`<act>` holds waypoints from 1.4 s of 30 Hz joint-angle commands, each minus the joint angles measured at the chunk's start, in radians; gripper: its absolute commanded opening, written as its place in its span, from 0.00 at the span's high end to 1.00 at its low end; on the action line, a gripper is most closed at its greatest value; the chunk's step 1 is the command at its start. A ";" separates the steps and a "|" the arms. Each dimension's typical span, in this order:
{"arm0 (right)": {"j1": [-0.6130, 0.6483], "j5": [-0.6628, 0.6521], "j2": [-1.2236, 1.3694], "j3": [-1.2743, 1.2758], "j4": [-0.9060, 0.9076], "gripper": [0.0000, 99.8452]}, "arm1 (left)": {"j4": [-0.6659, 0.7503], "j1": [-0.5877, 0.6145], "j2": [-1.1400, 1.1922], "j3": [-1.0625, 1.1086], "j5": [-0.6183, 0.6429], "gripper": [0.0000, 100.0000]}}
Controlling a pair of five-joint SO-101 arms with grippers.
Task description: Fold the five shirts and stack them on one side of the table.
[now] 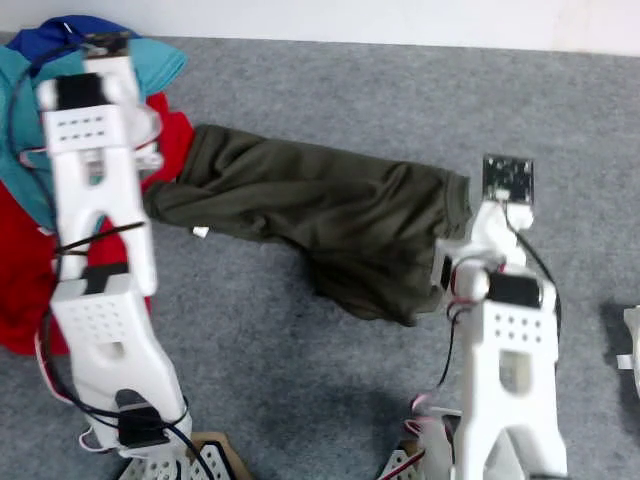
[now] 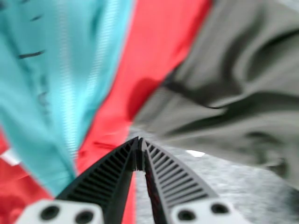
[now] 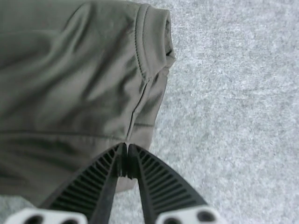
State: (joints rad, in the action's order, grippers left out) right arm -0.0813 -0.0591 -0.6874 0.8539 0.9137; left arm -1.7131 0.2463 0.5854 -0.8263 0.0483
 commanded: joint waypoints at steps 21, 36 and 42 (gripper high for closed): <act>0.091 0.178 0.926 -0.567 -0.438 0.98 | 0.680 -0.186 0.383 -0.061 0.255 0.99; -0.082 0.107 0.951 -0.556 -0.394 0.98 | 0.781 -0.143 0.455 -0.061 0.253 0.99; -0.088 0.109 0.947 -0.558 -0.390 0.98 | 0.781 -0.142 0.455 -0.061 0.253 0.99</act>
State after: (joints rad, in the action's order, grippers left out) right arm -0.1458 0.0621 0.2746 0.3368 0.5163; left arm -0.9521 0.0790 1.0441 -0.8523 0.2954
